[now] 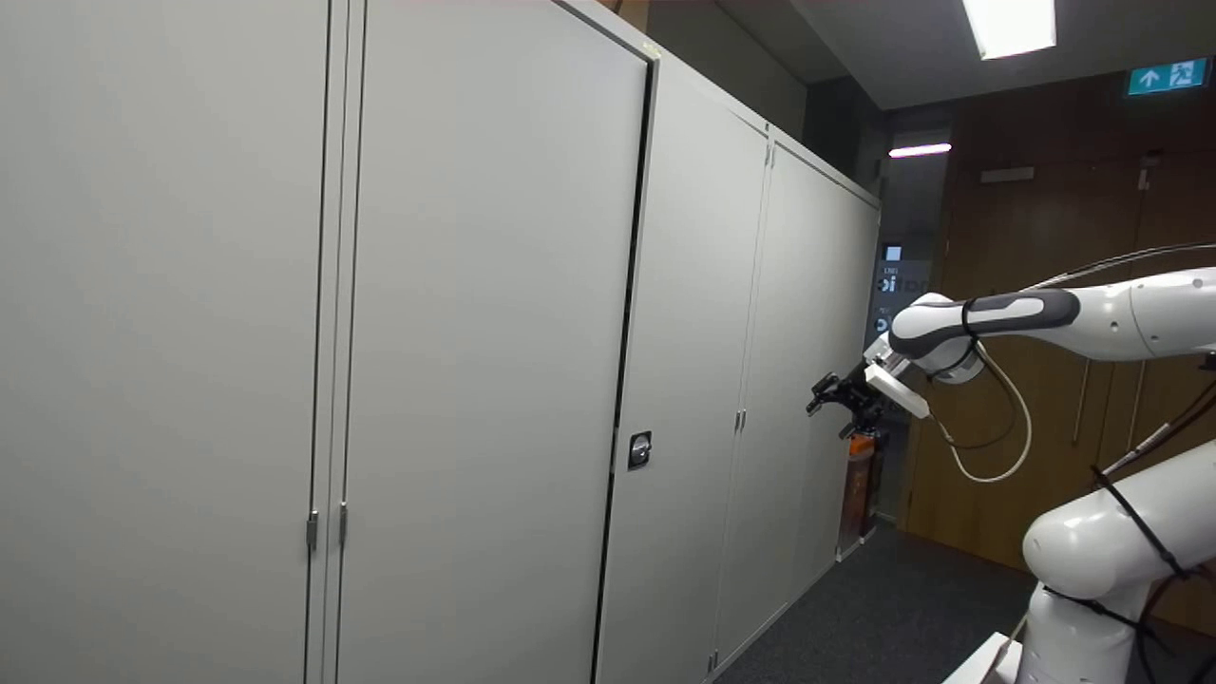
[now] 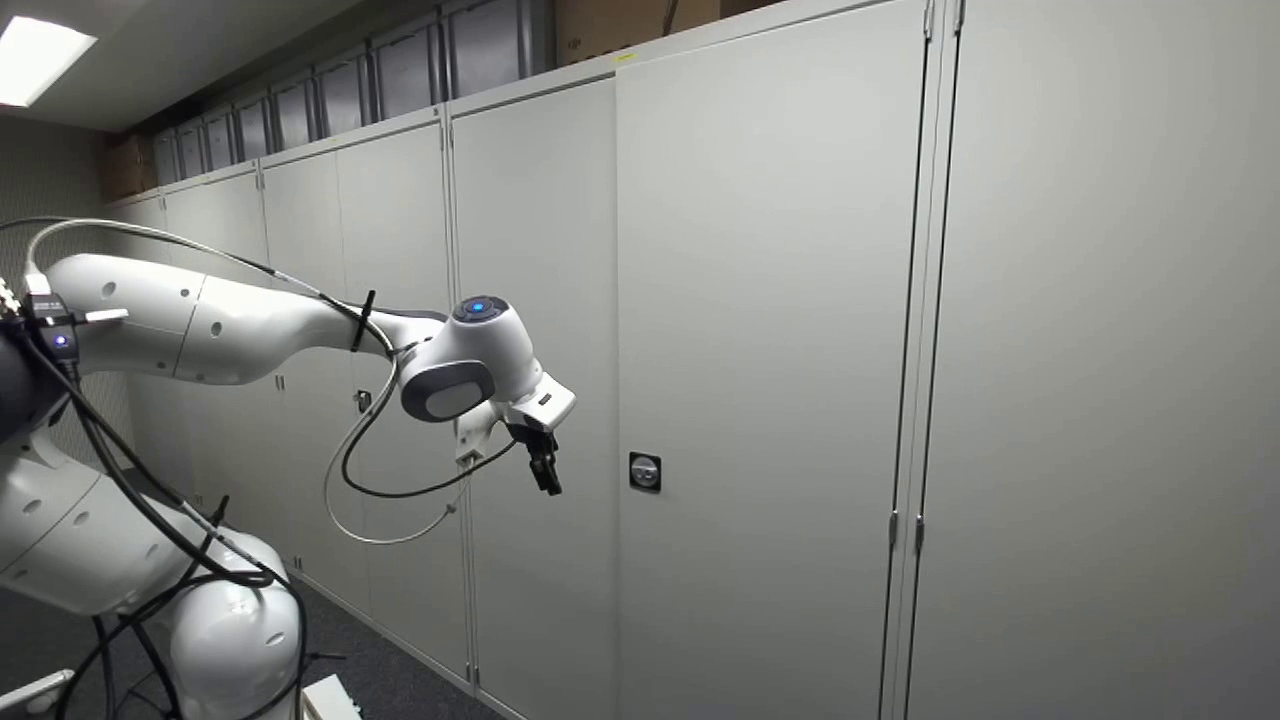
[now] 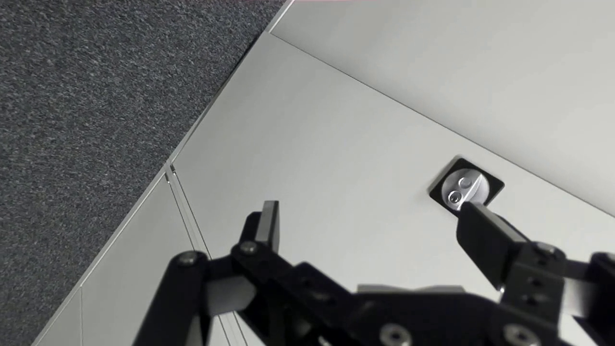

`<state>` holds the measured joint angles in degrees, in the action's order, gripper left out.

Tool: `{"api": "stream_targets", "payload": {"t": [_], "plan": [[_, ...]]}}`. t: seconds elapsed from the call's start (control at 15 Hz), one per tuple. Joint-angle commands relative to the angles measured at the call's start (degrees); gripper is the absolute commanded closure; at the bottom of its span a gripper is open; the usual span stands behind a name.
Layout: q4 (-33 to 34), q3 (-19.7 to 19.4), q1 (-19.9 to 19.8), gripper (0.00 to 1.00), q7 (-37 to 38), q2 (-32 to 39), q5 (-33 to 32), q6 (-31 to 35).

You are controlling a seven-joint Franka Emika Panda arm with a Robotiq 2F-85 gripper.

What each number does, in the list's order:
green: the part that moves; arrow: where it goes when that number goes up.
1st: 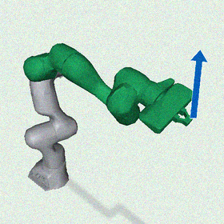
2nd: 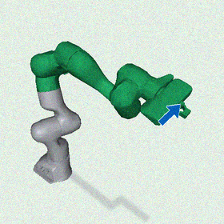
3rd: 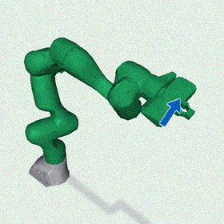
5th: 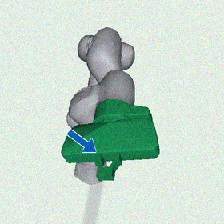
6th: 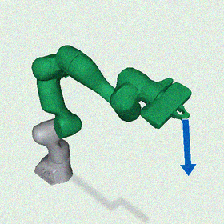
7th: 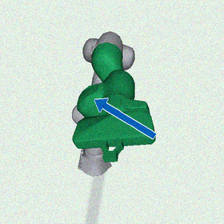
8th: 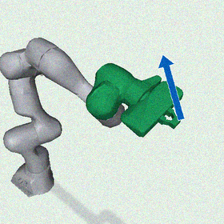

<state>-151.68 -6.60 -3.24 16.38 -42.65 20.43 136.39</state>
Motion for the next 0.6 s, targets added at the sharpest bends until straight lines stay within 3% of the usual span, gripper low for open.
{"api": "stream_targets", "payload": {"t": [0.0, 0.53], "plan": [[0.05, 1.63, -0.89, 0.00, 2.74, 2.24, 2.93, 4.65], [1.35, 3.66, 0.20, 0.00, 3.94, 9.43, 3.07, 9.84]]}}
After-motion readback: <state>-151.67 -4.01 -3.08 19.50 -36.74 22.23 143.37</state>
